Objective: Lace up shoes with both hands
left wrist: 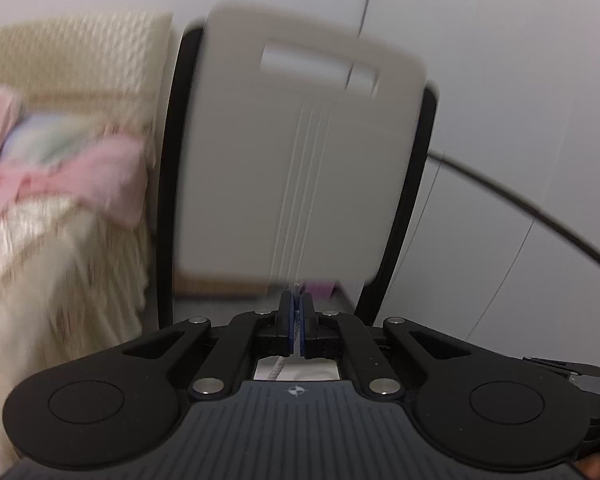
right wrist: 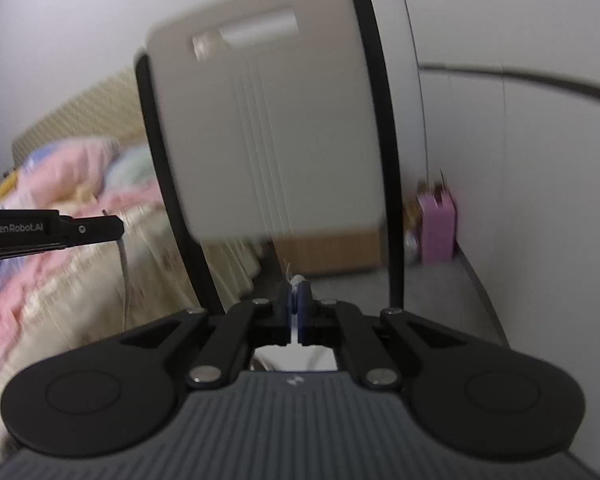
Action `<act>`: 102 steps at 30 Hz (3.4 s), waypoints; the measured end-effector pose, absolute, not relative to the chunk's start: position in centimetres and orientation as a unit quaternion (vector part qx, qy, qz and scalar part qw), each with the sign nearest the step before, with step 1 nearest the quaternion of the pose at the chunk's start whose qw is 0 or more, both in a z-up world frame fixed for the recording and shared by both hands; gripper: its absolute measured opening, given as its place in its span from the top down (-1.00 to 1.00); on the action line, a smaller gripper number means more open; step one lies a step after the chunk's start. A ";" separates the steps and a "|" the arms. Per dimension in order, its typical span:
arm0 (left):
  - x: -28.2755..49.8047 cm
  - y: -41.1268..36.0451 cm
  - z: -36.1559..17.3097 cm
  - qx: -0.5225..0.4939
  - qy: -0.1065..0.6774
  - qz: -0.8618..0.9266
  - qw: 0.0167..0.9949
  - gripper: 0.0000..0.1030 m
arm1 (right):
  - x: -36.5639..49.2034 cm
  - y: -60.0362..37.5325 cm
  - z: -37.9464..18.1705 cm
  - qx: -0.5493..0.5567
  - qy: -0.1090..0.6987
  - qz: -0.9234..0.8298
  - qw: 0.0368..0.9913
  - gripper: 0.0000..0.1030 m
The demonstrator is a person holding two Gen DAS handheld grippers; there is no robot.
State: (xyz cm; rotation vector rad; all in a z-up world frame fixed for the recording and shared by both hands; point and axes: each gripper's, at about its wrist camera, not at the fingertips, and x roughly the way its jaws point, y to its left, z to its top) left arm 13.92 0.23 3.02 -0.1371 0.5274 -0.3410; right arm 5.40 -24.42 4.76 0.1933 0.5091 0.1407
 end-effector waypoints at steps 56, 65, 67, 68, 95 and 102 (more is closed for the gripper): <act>10.1 0.0 -12.9 -0.033 0.397 -0.145 0.906 0.68 | 6.0 -21.1 -11.2 0.128 0.363 0.213 0.898 0.75; 10.1 -0.3 -13.1 -0.032 0.390 -0.161 0.906 0.71 | 5.3 -21.9 -11.1 0.161 0.370 0.208 0.891 0.73; 10.0 0.1 -13.2 -0.043 0.388 -0.161 0.907 0.71 | 5.3 -22.6 -10.7 0.178 0.361 0.210 0.891 0.67; 10.0 0.3 -13.2 -0.048 0.386 -0.162 0.907 0.71 | 5.3 -22.9 -10.2 0.183 0.349 0.213 0.894 0.67; 11.0 -2.6 -14.9 0.060 0.330 -0.178 0.925 0.67 | 13.7 -12.6 -10.0 -0.263 0.351 0.293 0.849 0.96; 10.6 -3.6 -15.2 0.092 0.322 -0.183 0.924 0.67 | 14.1 -13.0 -6.4 -0.170 0.323 0.298 0.882 0.96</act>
